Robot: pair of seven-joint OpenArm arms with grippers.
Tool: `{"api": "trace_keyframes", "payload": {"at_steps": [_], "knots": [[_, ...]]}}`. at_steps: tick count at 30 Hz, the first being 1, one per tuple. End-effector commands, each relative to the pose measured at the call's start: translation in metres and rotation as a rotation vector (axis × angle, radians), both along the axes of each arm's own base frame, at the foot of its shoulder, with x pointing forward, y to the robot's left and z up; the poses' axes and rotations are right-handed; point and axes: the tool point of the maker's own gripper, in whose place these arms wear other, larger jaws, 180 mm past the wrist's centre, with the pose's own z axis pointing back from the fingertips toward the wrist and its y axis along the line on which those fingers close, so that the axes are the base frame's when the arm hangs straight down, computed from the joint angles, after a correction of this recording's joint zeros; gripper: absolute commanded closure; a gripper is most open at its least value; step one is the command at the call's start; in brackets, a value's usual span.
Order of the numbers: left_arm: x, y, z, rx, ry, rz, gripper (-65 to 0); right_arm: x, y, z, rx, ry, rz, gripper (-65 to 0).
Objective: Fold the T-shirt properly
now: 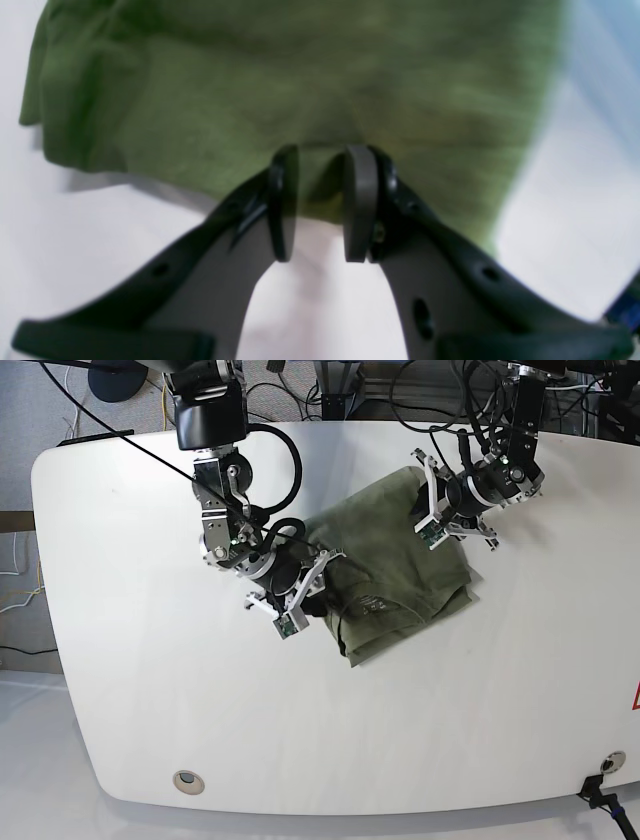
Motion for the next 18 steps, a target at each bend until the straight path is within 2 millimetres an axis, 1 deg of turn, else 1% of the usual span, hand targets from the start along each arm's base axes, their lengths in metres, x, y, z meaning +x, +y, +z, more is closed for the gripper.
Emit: {"api": "trace_keyframes", "payload": {"at_steps": [1, 2, 3, 4, 6, 8, 10, 11, 13, 15, 16, 17, 18], "knots": [[0.018, 0.003, 0.0, -0.012, -0.015, 0.011, -13.5, 0.005, 0.0, -0.001, 0.026, -0.009, -0.008, -16.0], [0.023, 0.002, -0.005, -0.009, -0.005, 0.007, -13.5, -0.001, -0.003, -0.013, 0.026, 0.017, -0.014, -15.8], [0.027, 0.0, -0.012, -0.006, 0.014, 0.0, -13.5, -0.007, -0.011, -0.022, 0.018, 0.031, -0.023, -15.8], [0.031, 0.001, -0.017, 0.0, 0.027, 0.0, -13.5, -0.012, -0.017, -0.027, 0.017, 0.032, -0.032, -15.8], [0.047, 0.004, -0.017, 0.007, 0.021, 0.006, -13.5, -0.026, -0.026, -0.04, 0.01, 0.051, -0.045, -15.8], [0.058, 0.007, -0.016, 0.011, 0.016, 0.011, -13.5, -0.036, -0.037, -0.045, -0.009, 0.056, -0.05, -15.8], [0.062, 0.008, -0.015, 0.013, 0.012, 0.014, -13.5, -0.045, -0.045, -0.045, -0.027, 0.052, -0.049, -15.8], [0.062, 0.007, -0.015, 0.012, 0.011, 0.013, -13.5, -0.046, -0.048, -0.041, -0.034, 0.038, -0.047, -15.8], [0.065, 0.005, -0.005, 0.006, -0.02, 0.009, -13.5, -0.044, -0.052, -0.032, -0.049, 0.004, -0.043, -15.8], [0.067, 0.004, 0.009, 0.003, -0.063, 0.003, -13.5, -0.038, -0.05, -0.014, -0.044, -0.048, -0.041, -15.8], [0.067, 0.01, 0.015, 0.0, -0.082, 0.024, -13.5, -0.035, -0.05, -0.003, -0.044, -0.08, -0.041, -15.8], [0.07, 0.02, 0.026, -0.014, -0.123, 0.058, -13.5, -0.031, -0.05, 0.008, -0.043, -0.111, -0.055, -15.8], [0.072, 0.026, 0.036, -0.041, -0.165, 0.088, -13.5, -0.026, -0.055, 0.022, -0.049, -0.147, -0.084, -15.8]]}}
